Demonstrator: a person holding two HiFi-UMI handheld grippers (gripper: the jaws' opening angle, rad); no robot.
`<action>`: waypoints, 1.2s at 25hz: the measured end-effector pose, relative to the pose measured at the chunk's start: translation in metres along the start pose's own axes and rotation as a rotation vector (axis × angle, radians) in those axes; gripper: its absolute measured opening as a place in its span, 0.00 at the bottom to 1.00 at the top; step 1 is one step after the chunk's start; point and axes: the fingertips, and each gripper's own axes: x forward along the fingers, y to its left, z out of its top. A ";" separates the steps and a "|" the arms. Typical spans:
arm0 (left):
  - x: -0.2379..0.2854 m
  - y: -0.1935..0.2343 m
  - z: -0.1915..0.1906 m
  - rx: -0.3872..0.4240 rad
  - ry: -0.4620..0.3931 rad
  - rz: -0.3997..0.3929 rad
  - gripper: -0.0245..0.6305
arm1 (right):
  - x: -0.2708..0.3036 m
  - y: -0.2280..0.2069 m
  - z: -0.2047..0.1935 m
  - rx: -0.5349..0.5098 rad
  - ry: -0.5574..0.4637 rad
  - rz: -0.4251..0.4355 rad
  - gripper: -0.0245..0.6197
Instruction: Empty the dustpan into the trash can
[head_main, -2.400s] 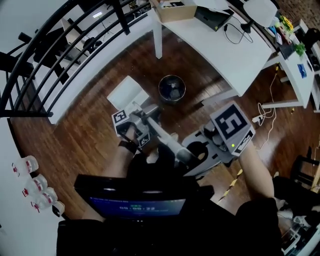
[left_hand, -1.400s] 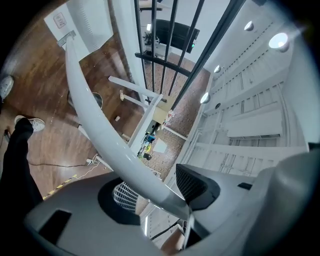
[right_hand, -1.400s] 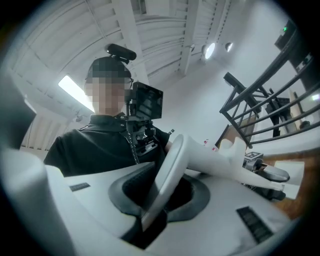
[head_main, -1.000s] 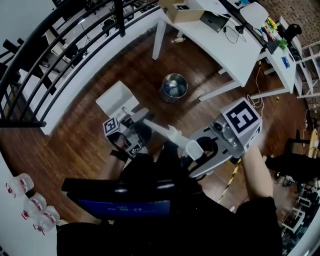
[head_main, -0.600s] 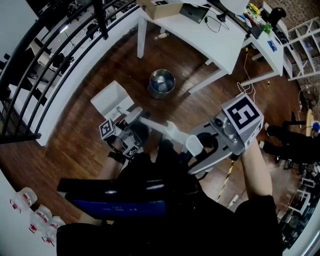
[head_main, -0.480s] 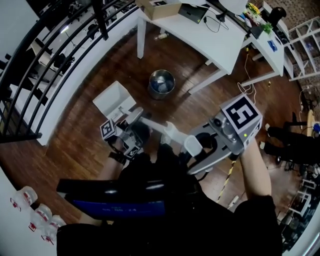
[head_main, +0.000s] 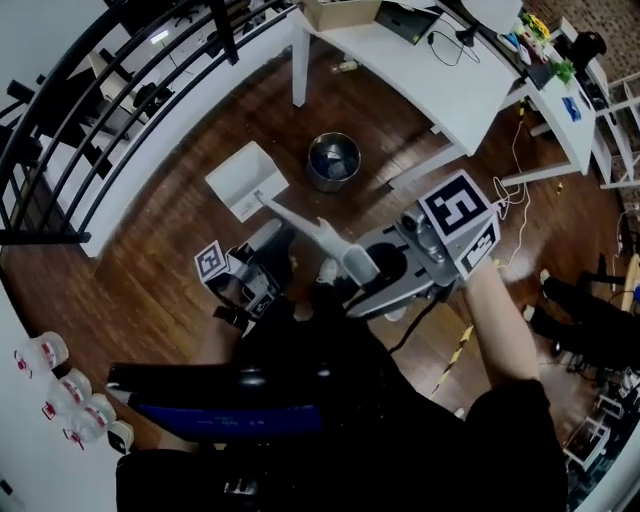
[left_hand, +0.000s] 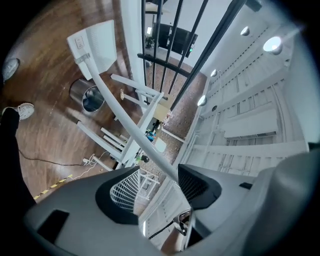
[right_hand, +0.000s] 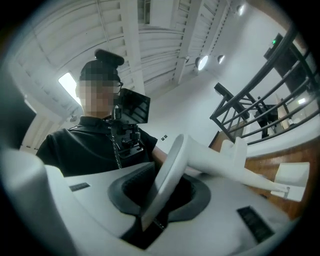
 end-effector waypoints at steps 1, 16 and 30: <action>-0.001 0.003 0.001 0.001 -0.021 0.004 0.41 | 0.000 -0.005 -0.003 0.003 0.013 0.006 0.17; -0.073 0.004 0.042 0.191 -0.285 0.028 0.09 | -0.023 -0.151 -0.073 0.190 -0.102 -0.030 0.16; -0.148 -0.176 0.029 0.715 -0.437 -0.170 0.04 | -0.023 -0.280 -0.152 0.356 -0.204 -0.107 0.16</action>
